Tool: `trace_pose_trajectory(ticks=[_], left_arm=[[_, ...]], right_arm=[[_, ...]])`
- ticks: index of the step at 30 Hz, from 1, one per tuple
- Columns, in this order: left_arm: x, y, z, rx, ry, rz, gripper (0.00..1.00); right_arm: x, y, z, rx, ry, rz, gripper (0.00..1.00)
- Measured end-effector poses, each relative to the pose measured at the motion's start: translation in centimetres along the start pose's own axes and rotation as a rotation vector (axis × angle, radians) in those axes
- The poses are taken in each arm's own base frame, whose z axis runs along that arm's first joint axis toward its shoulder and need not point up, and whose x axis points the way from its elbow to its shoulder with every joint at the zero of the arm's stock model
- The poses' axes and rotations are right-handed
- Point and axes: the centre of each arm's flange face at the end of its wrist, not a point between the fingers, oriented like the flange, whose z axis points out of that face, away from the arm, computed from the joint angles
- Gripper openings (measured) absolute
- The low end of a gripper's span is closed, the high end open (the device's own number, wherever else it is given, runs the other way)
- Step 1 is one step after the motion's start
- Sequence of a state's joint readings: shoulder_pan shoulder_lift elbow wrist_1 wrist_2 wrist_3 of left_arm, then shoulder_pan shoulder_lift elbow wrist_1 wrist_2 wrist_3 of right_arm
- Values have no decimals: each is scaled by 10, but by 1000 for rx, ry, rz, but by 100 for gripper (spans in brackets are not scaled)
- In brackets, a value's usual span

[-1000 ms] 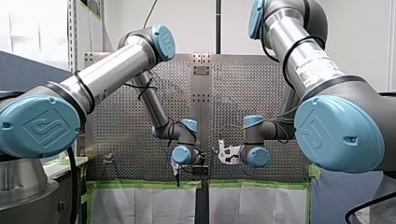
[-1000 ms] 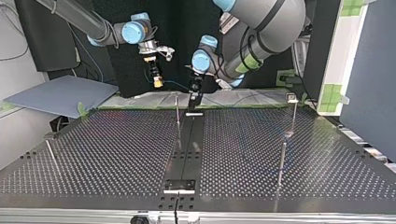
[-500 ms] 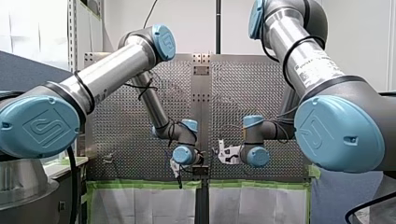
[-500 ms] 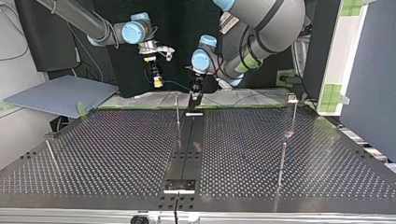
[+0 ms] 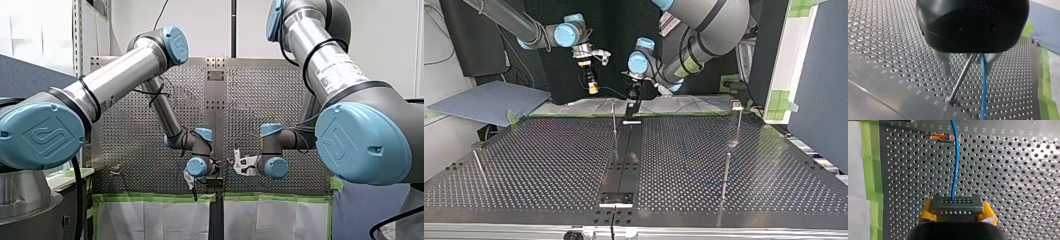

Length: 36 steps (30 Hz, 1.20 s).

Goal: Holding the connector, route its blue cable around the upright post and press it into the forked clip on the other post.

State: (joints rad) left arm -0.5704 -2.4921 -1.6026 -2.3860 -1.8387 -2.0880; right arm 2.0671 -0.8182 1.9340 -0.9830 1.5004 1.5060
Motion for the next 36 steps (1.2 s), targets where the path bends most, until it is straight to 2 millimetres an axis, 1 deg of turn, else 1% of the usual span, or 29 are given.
trace_pose_trajectory(ticks=[13, 14, 25, 36], left_arm=[[2, -4, -1, 26, 12, 18, 22], [3, -5, -1, 30, 13, 23, 19], [6, -24, -2, 73, -18, 54, 19], [5, -23, -3, 32, -34, 68, 19]], right_arm=[[2, 4, 3, -7, 6, 6, 0], [3, 5, 3, -8, 7, 6, 0], [11, 9, 15, -12, 13, 30, 0], [15, 22, 24, -33, -2, 57, 0]])
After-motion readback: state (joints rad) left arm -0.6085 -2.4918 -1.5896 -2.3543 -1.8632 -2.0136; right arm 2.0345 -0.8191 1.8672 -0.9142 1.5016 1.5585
